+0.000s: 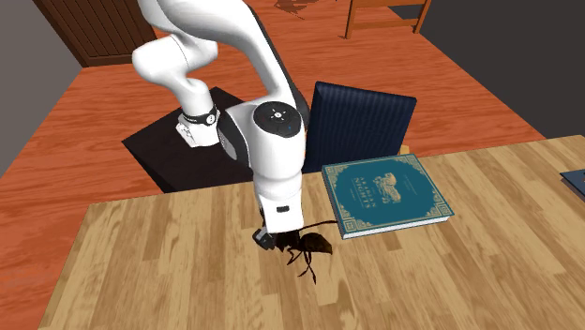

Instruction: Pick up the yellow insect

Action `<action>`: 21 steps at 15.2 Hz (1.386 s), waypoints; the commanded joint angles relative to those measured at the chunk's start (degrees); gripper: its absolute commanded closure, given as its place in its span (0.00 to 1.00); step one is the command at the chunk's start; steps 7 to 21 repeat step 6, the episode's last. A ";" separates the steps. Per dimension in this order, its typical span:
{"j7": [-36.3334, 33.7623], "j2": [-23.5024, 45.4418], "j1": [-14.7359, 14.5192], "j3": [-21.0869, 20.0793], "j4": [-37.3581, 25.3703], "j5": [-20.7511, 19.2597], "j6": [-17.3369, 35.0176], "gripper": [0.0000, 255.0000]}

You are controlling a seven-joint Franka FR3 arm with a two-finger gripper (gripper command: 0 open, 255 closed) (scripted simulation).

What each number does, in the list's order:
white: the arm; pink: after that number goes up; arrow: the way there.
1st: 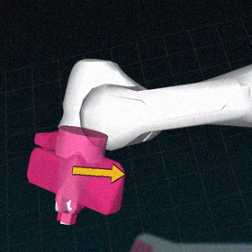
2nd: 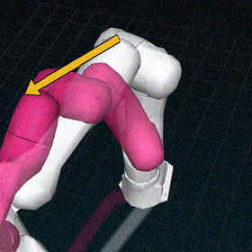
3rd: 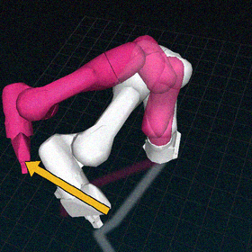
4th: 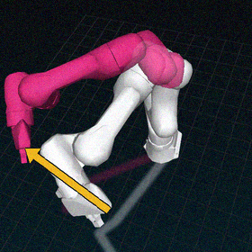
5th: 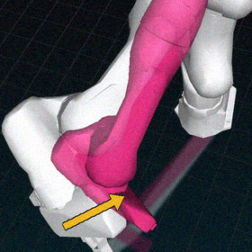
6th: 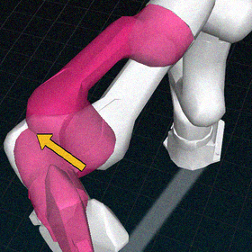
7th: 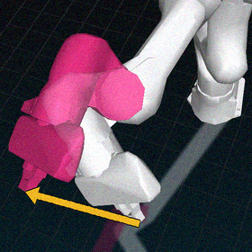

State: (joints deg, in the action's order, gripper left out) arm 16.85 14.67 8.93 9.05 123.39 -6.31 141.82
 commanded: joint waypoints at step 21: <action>0.25 -2.69 -0.10 0.07 -0.93 -0.14 -3.59 1.00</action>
